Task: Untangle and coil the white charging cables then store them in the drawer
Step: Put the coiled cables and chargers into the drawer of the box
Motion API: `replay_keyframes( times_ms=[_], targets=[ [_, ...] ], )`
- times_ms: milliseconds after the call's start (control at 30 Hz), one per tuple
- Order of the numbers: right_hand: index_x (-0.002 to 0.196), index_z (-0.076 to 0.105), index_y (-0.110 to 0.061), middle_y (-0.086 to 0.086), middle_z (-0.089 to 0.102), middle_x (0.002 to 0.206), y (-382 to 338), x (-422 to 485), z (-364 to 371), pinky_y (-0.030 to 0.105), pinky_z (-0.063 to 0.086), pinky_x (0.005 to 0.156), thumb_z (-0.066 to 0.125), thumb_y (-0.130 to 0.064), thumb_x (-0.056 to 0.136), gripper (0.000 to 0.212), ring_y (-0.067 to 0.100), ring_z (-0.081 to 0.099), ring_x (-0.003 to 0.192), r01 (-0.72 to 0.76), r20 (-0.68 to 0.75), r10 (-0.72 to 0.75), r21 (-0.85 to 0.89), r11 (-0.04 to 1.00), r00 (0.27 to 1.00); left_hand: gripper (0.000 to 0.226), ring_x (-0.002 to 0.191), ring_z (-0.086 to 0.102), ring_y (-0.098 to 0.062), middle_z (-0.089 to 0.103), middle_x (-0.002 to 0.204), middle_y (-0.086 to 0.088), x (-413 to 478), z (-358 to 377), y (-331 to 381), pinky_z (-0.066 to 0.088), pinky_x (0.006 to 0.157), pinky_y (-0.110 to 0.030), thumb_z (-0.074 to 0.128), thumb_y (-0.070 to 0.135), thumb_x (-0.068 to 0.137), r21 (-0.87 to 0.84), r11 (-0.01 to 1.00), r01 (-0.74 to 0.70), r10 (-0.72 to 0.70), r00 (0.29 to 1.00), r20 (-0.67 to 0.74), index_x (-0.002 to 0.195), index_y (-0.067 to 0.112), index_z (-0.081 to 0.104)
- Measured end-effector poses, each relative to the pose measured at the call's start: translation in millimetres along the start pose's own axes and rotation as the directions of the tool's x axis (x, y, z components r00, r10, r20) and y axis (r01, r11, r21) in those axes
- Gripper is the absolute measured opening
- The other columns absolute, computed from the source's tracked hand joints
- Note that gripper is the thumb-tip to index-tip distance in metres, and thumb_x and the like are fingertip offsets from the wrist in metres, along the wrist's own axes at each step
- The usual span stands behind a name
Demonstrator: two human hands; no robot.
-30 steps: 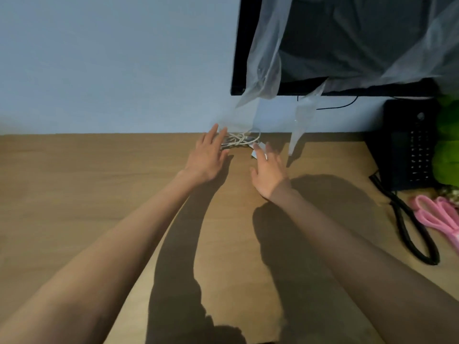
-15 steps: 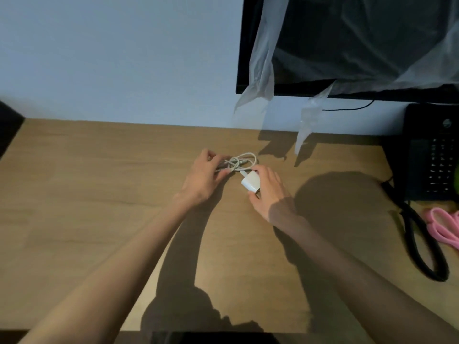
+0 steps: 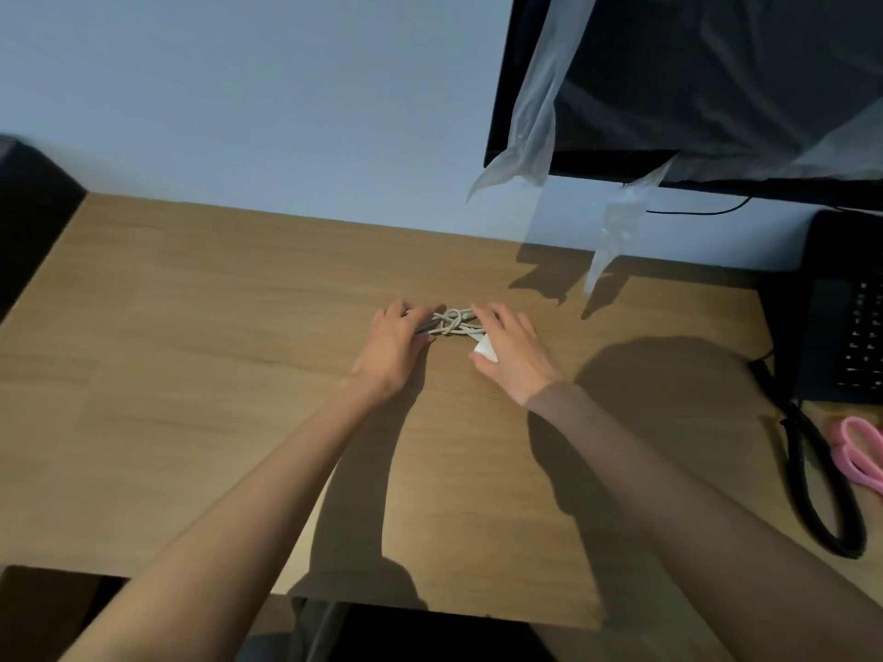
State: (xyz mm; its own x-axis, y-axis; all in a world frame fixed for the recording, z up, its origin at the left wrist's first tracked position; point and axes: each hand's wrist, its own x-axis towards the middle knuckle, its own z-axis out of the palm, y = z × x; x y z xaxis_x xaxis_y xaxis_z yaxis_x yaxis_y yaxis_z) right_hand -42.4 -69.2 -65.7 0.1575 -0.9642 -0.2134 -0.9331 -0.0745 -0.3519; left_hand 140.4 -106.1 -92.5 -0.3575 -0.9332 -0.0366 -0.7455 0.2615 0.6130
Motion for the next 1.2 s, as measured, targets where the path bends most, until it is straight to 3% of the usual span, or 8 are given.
replay_keyframes(
  times_ms=[167,300,433,633,900,1200],
  targets=[
    [0.15,0.024,-0.013,0.005,0.036,0.146,-8,-5,-6,0.04,0.034,0.109,0.051,-0.024,0.097,0.06,0.023,0.036,0.127,0.051,-0.01,-0.051,0.019,0.999,0.999,0.043,0.095,0.055,-0.027,0.045,0.097,-0.003,-7,-15,3,0.037,0.084,-0.024,0.061,0.01,0.089,-0.09,0.996,0.016,-0.018,1.0,-0.024,0.13,0.019,0.056],
    [0.15,0.024,-0.014,0.004,0.035,0.146,-27,-10,-20,0.038,0.036,0.106,0.051,-0.024,0.097,0.061,0.021,0.037,0.125,0.122,-0.062,-0.119,0.044,0.992,0.991,0.043,0.095,0.055,-0.027,0.043,0.099,0.0,-18,-40,5,0.043,0.088,-0.03,0.059,0.005,0.089,-0.088,0.996,-0.002,-0.004,0.998,-0.07,0.13,0.017,0.056],
    [0.152,0.021,-0.015,0.003,0.033,0.147,-56,-12,-36,0.037,0.04,0.103,0.052,-0.024,0.097,0.064,0.021,0.036,0.127,0.198,-0.082,-0.193,0.059,0.978,0.978,0.042,0.092,0.057,-0.028,0.05,0.102,-0.012,-37,-75,2,0.049,0.086,-0.038,0.064,0.008,0.087,-0.089,0.996,-0.03,0.018,0.99,-0.138,0.128,0.013,0.058],
    [0.152,0.019,-0.017,0.002,0.03,0.15,-118,-7,-49,0.033,0.037,0.101,0.053,-0.02,0.097,0.065,0.019,0.033,0.13,0.272,-0.093,-0.265,0.082,0.959,0.96,0.045,0.092,0.051,-0.018,0.051,0.108,-0.014,-66,-130,-15,0.039,0.086,-0.02,0.065,0.003,0.085,-0.084,0.996,-0.016,-0.003,0.973,-0.232,0.128,0.013,0.058],
    [0.151,0.023,-0.017,0.001,0.032,0.148,-209,16,-39,0.037,0.042,0.098,0.054,-0.021,0.096,0.063,0.019,0.035,0.127,0.388,-0.127,-0.378,0.072,0.919,0.917,0.045,0.101,0.048,-0.01,0.045,0.113,-0.005,-111,-199,-67,0.041,0.092,-0.02,0.06,0.008,0.09,-0.067,0.997,0.026,-0.047,0.943,-0.33,0.133,0.017,0.052],
    [0.15,0.026,-0.016,0.003,0.034,0.147,-345,32,5,0.03,0.03,0.105,0.057,-0.018,0.095,0.063,0.017,0.034,0.126,0.406,-0.177,-0.381,0.137,0.904,0.908,0.045,0.103,0.047,-0.013,0.049,0.112,-0.008,-165,-292,-164,0.038,0.091,-0.021,0.061,0.01,0.089,-0.005,1.0,0.011,-0.012,0.942,-0.335,0.133,0.016,0.052]
  ],
)
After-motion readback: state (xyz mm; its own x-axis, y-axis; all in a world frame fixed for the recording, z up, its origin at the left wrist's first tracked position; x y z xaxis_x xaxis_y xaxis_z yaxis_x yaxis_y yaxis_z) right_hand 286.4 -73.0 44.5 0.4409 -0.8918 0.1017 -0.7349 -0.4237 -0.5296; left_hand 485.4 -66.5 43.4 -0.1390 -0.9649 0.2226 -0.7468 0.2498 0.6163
